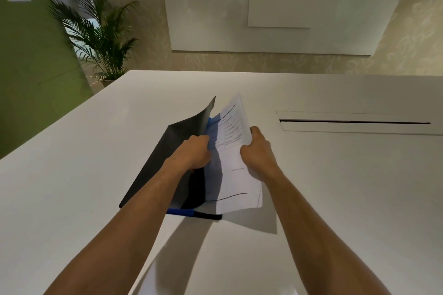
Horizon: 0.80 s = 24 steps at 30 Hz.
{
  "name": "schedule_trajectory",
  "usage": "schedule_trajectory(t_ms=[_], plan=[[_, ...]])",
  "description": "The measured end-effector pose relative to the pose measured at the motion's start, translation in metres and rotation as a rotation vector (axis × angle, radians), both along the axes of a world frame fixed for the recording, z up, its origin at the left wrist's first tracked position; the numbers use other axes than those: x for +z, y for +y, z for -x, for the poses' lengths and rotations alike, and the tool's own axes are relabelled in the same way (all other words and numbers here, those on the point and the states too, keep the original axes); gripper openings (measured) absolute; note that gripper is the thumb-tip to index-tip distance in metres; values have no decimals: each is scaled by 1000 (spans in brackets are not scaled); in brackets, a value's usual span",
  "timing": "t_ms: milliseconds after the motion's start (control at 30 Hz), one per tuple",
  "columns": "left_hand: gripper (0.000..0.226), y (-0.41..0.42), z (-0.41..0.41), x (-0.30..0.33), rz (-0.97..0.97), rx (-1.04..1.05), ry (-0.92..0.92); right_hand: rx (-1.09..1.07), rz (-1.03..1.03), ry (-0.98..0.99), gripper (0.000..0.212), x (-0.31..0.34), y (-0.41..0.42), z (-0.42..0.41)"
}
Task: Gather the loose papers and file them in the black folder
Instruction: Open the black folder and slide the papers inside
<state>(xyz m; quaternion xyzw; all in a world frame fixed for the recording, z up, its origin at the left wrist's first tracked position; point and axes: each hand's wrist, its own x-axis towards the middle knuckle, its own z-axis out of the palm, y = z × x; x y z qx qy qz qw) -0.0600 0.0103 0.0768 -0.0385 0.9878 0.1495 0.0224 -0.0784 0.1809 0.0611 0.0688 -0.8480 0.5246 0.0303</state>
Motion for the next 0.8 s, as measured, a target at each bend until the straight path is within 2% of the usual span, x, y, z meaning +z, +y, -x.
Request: schedule_trajectory(t_ms=[100,200,300,400,500,600,633,800], plan=[[29,17,0,3,-5,-41,-3,-4,-12,-52,34,-6,-12,3],[28,37,-1,8,-83,-61,11,37,46,-117,28,-13,-24,5],[33,50,0,14,-129,-50,19,5,40,-195,45,-20,-28,4],[33,56,2,18,-171,-50,19,36,3,-88,56,-34,-26,0],[29,63,3,16,-189,-49,14,72,8,-111,61,-43,-24,0],[38,69,3,11,-190,-69,4,110,-265,-183,84,-46,-17,11],[39,70,4,9,-191,-78,-2,90,-376,-155,83,-47,-14,13],[38,75,10,-1,-243,-97,-30,-23,-666,-8,45,-53,10,22]])
